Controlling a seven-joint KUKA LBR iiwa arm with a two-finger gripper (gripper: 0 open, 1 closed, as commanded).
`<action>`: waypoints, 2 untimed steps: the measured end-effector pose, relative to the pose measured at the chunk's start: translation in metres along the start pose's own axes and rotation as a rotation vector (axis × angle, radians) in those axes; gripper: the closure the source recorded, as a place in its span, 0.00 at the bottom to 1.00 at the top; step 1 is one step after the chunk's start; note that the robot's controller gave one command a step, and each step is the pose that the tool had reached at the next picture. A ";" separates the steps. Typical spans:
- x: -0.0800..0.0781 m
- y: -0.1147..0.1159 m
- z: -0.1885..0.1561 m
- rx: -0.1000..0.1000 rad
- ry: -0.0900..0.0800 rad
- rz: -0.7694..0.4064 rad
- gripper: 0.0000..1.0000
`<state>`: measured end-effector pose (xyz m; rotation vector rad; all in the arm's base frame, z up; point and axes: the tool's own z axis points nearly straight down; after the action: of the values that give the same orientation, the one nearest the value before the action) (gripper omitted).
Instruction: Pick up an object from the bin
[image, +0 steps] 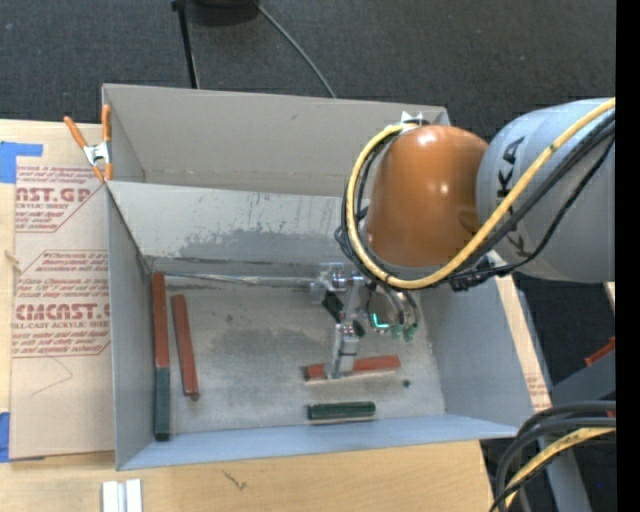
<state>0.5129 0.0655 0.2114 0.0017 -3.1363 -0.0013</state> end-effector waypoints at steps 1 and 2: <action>-0.002 0.000 -0.003 0.000 -0.006 0.001 0.00; 0.000 -0.031 0.048 0.001 -0.011 -0.083 0.00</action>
Offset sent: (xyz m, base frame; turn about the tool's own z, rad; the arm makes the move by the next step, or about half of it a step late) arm -0.0051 -0.0866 -0.1414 -0.2197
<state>0.5130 0.0348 0.1631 0.1324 -3.1445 -0.0006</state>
